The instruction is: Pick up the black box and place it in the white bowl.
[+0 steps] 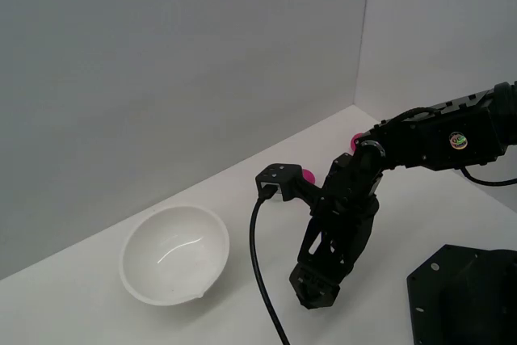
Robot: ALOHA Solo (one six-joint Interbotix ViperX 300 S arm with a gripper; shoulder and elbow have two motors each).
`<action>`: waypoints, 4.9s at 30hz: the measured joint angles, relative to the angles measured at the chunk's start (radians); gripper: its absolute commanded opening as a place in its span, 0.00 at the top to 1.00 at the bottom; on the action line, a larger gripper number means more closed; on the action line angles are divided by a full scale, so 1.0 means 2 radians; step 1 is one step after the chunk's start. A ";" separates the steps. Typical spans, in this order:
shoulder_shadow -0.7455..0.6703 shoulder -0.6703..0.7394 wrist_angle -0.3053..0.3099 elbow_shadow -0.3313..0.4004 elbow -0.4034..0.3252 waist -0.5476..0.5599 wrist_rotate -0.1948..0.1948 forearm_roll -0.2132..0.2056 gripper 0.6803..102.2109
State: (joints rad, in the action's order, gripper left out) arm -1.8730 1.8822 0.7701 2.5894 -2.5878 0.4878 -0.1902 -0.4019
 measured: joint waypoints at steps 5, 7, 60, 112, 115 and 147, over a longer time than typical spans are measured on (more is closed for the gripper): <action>0.008 -0.008 0.000 -0.001 0.001 -0.001 0.000 0.001 0.04; 0.008 -0.009 0.000 -0.001 0.001 -0.001 0.001 0.001 0.08; -0.109 0.108 0.086 -0.067 0.067 -0.096 -0.008 0.094 0.98; 0.002 -0.002 0.031 -0.229 0.230 0.028 0.013 0.084 0.98; 0.021 -0.021 0.024 -0.241 0.242 0.040 0.014 0.084 0.98; 0.100 -0.100 -0.023 -0.266 0.265 0.071 0.014 0.075 0.41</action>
State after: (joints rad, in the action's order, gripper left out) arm -1.6736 1.6812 0.7240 2.0571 -2.0571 0.6289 -0.1626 -0.2516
